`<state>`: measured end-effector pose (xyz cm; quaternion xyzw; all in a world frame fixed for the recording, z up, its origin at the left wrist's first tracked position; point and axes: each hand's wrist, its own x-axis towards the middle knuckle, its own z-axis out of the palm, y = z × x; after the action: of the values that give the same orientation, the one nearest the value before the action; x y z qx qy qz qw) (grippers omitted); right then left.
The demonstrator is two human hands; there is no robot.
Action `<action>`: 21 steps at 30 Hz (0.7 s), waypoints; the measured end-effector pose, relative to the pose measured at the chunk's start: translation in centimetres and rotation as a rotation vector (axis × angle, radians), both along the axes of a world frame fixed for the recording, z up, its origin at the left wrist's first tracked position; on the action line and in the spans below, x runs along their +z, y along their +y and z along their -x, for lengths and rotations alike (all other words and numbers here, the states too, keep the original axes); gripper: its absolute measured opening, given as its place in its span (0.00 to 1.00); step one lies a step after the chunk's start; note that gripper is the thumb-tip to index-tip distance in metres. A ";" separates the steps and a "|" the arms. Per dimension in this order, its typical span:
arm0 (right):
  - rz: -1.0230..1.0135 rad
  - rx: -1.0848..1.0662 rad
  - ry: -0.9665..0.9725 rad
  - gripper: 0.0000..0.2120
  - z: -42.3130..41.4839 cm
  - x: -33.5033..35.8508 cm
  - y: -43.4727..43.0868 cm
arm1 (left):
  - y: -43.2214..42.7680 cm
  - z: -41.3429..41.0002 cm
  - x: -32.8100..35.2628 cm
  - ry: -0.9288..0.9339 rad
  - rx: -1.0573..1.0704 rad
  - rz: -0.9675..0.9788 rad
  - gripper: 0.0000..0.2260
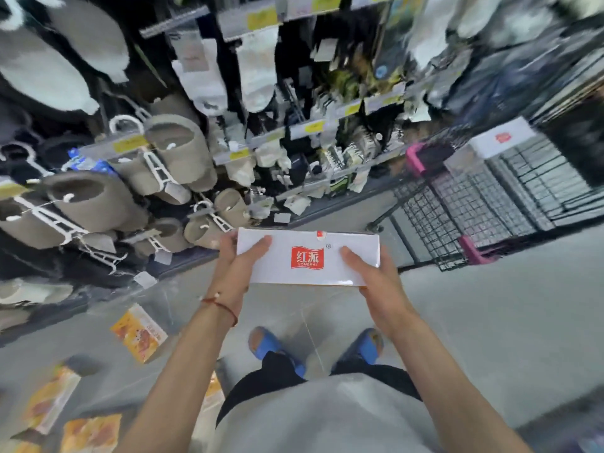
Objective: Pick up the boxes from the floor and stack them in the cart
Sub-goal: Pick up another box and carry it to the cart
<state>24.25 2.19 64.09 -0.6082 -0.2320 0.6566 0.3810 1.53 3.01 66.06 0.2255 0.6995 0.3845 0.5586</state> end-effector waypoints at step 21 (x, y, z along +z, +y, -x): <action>-0.122 -0.463 -0.116 0.15 -33.3 2.4 5.0 | 14.2 -34.1 0.0 -0.094 -0.665 -0.136 0.29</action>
<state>57.51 7.15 66.50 -0.6579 -0.1471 0.5005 0.5432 35.60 17.21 66.09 0.4600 0.5338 0.2370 0.6688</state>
